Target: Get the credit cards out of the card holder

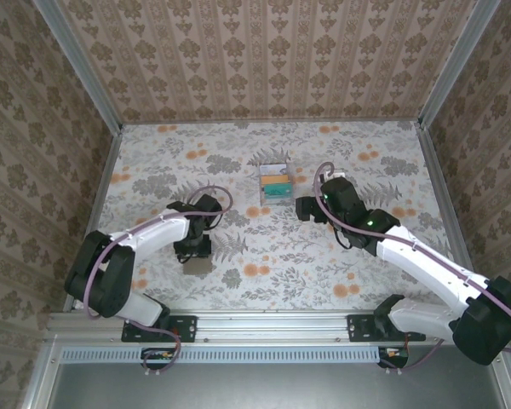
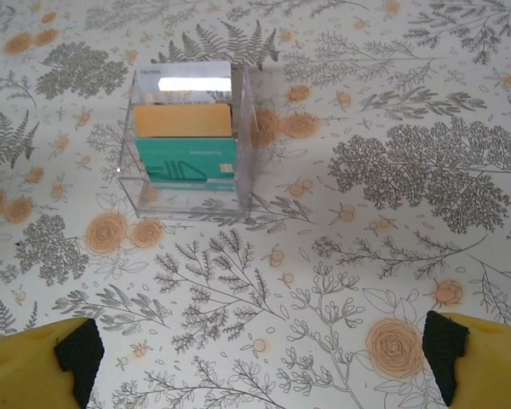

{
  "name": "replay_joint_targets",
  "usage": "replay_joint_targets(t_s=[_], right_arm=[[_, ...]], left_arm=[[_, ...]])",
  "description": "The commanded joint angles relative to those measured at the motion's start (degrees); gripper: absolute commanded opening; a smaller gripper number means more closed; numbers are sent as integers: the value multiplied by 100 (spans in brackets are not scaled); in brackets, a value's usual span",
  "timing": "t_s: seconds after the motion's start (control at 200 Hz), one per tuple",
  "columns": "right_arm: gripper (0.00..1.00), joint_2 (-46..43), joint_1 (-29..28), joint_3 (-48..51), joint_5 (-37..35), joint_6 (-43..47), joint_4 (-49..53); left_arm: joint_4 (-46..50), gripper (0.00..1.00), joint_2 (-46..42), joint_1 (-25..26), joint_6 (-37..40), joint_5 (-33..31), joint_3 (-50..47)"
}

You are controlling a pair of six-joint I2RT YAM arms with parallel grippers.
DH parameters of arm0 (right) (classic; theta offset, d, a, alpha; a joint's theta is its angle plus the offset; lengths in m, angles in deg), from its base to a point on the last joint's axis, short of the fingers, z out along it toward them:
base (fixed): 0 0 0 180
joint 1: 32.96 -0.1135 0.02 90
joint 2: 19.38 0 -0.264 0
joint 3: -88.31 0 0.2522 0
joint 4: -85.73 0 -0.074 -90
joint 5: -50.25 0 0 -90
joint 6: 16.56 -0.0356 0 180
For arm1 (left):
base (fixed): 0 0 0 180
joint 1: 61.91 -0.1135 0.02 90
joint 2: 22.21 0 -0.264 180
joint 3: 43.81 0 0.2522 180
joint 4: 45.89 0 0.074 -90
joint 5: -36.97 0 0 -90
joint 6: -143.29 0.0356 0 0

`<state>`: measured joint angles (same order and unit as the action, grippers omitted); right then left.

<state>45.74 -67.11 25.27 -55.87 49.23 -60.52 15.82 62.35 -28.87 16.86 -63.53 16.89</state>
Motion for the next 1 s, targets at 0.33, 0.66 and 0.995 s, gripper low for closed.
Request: replay_joint_targets(t_s=[0.33,0.66,0.995], right_arm=[[100,101,-162,-273,-176,17,218],[100,238,-197,-345,-164,-310,393],[100,696,-206,-565,695,-648,541]], left_arm=[[278,0,-11,111,237,-371,-53],[-121,0,-91,915,118,12,825],[-806,0,317,1137,-919,1213,1694]])
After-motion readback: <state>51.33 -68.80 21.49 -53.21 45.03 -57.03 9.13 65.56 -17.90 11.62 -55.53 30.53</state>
